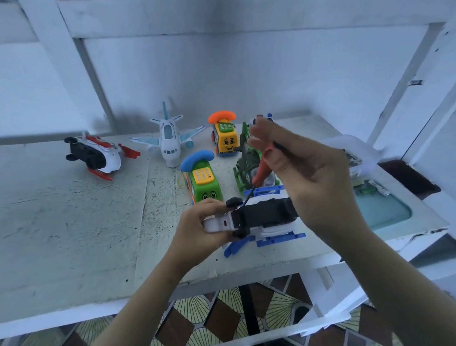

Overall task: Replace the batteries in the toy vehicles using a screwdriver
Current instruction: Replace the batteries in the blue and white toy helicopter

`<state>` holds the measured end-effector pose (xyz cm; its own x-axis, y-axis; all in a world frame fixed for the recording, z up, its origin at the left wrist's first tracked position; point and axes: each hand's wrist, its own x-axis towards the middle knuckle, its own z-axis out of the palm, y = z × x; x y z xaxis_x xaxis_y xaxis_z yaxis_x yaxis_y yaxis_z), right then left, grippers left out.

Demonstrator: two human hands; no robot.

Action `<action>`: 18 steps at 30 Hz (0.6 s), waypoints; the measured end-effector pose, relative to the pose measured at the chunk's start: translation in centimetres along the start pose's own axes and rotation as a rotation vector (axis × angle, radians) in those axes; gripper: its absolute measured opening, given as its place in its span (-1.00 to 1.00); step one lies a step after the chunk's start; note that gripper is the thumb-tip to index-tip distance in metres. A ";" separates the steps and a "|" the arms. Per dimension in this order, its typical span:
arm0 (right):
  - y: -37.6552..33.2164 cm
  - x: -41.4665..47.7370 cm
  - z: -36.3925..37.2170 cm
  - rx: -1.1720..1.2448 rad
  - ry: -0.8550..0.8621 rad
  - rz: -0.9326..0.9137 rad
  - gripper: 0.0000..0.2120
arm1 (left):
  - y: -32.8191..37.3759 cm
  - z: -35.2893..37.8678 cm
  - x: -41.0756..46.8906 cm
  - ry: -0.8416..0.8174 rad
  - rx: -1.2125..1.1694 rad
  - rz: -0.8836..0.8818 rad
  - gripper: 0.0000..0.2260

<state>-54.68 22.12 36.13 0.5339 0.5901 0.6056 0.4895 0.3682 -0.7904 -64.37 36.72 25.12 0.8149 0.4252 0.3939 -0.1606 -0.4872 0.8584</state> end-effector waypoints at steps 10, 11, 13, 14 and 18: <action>0.3 -0.2 -0.1 -0.263 -0.078 -0.048 -0.56 | 0.1 0.0 0.0 -0.002 0.001 -0.013 -0.60; 0.1 -0.2 0.0 -0.265 -0.104 -0.065 -0.55 | 0.1 0.0 0.0 -0.002 -0.001 -0.007 -0.60; -0.1 -0.2 0.0 -0.300 -0.113 -0.137 -0.54 | 0.2 0.1 0.1 -0.001 -0.009 0.004 -0.62; -0.2 -0.1 0.1 -0.316 -0.089 -0.173 -0.55 | 0.2 0.2 0.1 0.004 -0.014 0.006 -0.64; 0.2 0.0 0.2 -0.585 -0.007 -0.325 -0.62 | 0.0 0.1 0.1 0.008 -0.002 0.012 -0.67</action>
<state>-54.67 22.34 35.97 0.2929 0.5201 0.8023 0.9190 0.0786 -0.3864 -64.21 36.63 25.15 0.8084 0.4257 0.4065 -0.1713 -0.4905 0.8544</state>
